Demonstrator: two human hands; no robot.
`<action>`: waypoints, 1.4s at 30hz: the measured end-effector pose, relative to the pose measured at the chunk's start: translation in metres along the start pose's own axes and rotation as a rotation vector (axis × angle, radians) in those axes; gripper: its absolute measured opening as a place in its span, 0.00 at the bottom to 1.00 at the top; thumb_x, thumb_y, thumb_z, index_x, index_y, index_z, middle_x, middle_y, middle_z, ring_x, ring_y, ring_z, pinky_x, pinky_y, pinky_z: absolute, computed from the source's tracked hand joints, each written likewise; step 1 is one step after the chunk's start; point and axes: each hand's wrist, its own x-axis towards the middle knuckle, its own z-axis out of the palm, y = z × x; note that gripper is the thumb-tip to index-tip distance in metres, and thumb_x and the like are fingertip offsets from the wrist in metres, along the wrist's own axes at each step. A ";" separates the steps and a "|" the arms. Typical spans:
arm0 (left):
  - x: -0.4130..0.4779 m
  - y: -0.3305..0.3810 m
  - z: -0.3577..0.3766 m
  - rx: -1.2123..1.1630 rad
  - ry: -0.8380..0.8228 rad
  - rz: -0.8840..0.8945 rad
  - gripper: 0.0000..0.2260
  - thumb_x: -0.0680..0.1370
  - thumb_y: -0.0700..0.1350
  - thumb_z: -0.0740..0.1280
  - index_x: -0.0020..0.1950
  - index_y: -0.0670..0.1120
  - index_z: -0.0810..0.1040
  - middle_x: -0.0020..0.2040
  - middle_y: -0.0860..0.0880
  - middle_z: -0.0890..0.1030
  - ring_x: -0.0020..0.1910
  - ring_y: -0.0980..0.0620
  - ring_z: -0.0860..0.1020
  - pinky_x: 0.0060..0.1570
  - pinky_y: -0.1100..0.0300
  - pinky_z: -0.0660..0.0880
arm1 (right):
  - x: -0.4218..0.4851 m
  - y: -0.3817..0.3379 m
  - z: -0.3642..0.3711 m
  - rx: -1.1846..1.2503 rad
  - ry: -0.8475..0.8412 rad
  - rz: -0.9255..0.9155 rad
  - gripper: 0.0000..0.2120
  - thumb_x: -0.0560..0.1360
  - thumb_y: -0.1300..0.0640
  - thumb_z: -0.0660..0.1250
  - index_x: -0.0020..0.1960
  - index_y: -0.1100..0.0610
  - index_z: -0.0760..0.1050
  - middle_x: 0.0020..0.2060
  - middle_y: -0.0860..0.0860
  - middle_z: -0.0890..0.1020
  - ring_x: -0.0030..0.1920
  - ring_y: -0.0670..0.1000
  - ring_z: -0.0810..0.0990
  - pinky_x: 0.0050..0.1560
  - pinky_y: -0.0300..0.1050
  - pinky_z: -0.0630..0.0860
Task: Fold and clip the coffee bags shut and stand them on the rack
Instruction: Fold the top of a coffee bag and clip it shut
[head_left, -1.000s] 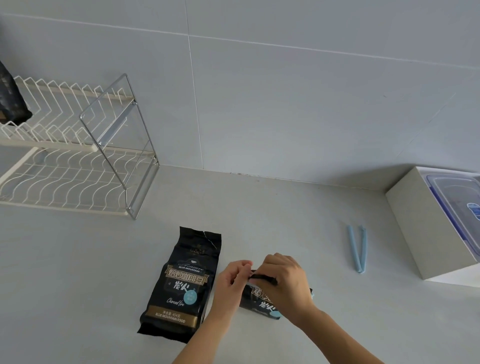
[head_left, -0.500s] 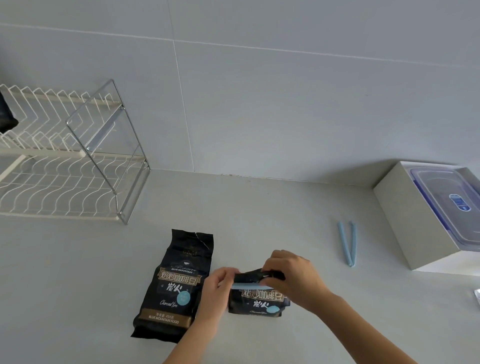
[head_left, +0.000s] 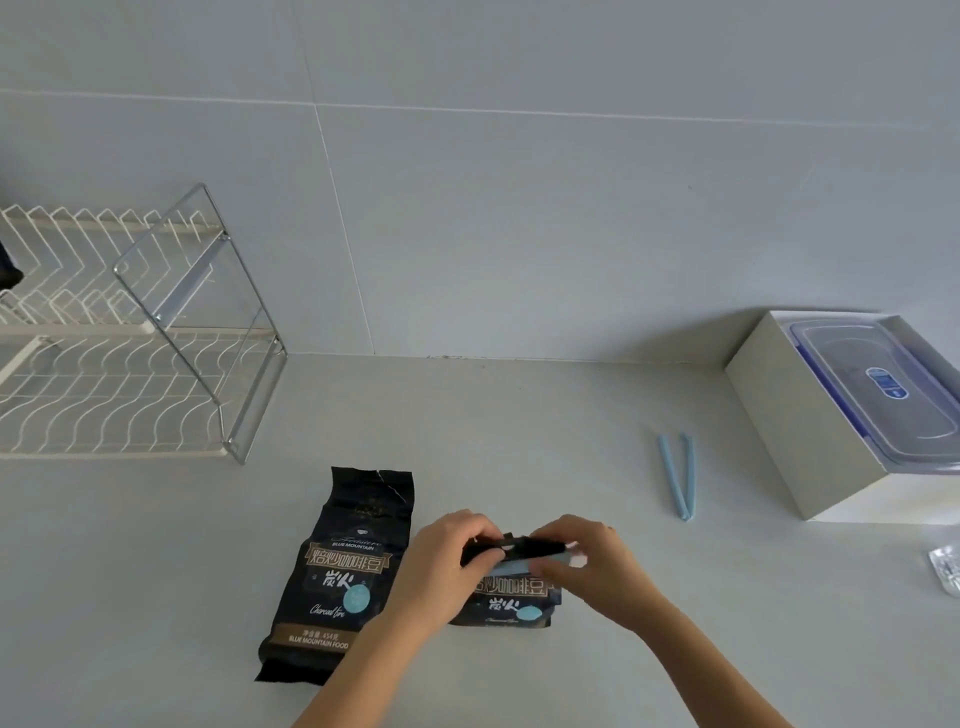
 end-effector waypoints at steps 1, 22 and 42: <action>0.001 -0.001 0.000 0.057 0.011 0.016 0.03 0.74 0.48 0.67 0.47 0.52 0.77 0.44 0.58 0.80 0.44 0.60 0.77 0.45 0.65 0.73 | -0.005 0.005 -0.001 0.071 0.043 0.013 0.09 0.68 0.55 0.71 0.43 0.41 0.80 0.42 0.41 0.83 0.45 0.40 0.80 0.47 0.36 0.76; 0.006 0.045 0.041 0.174 0.200 0.036 0.04 0.72 0.52 0.69 0.39 0.54 0.79 0.36 0.57 0.79 0.39 0.58 0.75 0.46 0.63 0.66 | -0.015 0.004 0.041 0.628 0.308 0.080 0.18 0.82 0.58 0.52 0.45 0.55 0.80 0.42 0.59 0.83 0.49 0.57 0.80 0.48 0.46 0.78; 0.013 0.027 0.039 -0.013 0.258 0.022 0.07 0.69 0.46 0.73 0.35 0.52 0.76 0.33 0.57 0.76 0.35 0.59 0.74 0.33 0.60 0.73 | 0.007 0.016 0.047 0.553 0.358 0.163 0.15 0.81 0.64 0.54 0.43 0.54 0.77 0.51 0.55 0.75 0.54 0.54 0.74 0.54 0.40 0.70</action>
